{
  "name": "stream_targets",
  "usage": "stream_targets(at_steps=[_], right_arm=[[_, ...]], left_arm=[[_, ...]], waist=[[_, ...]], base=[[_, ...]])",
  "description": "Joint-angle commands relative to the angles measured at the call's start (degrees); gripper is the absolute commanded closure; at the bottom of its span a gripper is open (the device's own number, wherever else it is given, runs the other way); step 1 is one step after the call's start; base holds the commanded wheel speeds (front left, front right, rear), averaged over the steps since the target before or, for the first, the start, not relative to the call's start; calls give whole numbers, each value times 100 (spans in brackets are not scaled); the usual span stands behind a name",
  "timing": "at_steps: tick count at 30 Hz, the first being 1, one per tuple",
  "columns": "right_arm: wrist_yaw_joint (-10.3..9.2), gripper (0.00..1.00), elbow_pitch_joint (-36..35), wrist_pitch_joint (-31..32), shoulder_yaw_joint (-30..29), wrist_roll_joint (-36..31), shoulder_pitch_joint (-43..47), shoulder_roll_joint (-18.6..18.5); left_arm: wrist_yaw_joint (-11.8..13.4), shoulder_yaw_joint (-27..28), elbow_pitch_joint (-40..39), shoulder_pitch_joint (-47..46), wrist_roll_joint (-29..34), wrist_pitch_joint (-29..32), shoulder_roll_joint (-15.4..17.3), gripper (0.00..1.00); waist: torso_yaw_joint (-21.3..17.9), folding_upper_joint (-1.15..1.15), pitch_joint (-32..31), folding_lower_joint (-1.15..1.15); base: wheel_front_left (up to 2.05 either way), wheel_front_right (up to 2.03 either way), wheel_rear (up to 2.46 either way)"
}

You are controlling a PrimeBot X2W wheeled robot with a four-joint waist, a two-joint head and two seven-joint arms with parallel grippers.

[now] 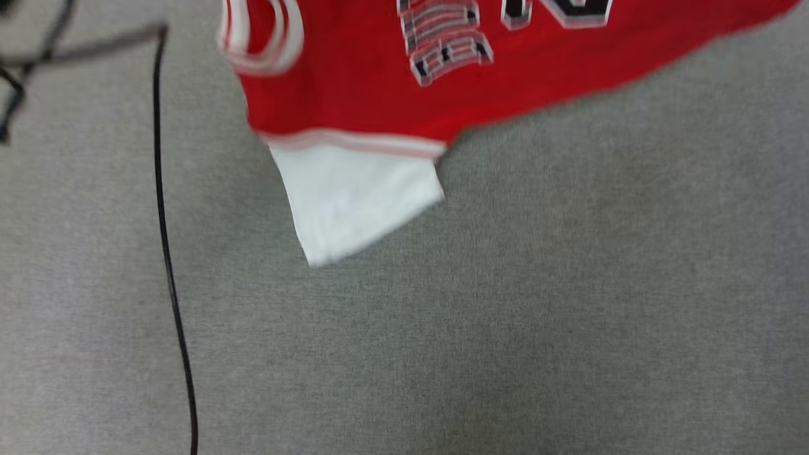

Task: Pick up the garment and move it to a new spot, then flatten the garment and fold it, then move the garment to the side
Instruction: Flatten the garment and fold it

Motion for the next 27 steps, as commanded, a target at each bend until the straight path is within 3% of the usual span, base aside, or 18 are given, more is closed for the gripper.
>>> stream_targets(at_steps=[1,9,14,20,27], right_arm=[[-8,100,58,-22,14,-66,-202,48],[-8,100,1184,-382,152,-639,-2218,398],[-8,100,1874,-664,255,-822,-3193,494],[-8,100,2722,-1033,510,-880,-3643,594],[-8,100,3518,-1555,874,-544,-3261,752]], left_arm=[[-28,47,97,-187,21,4,-25,100],[-555,131,1560,-2310,284,-125,-324,100],[-742,76,2369,-3150,430,-337,-520,100],[-878,-21,3034,-3498,414,-574,-698,100],[-998,-166,3581,-2991,254,-928,-782,100]], waist=[[-78,0,397,-1],[-35,0,901,-1],[28,0,1061,-1],[87,0,1221,-1],[71,0,1364,-1]], base=[[0,0,0],[0,0,0],[0,0,0],[0,0,0],[0,0,0]])
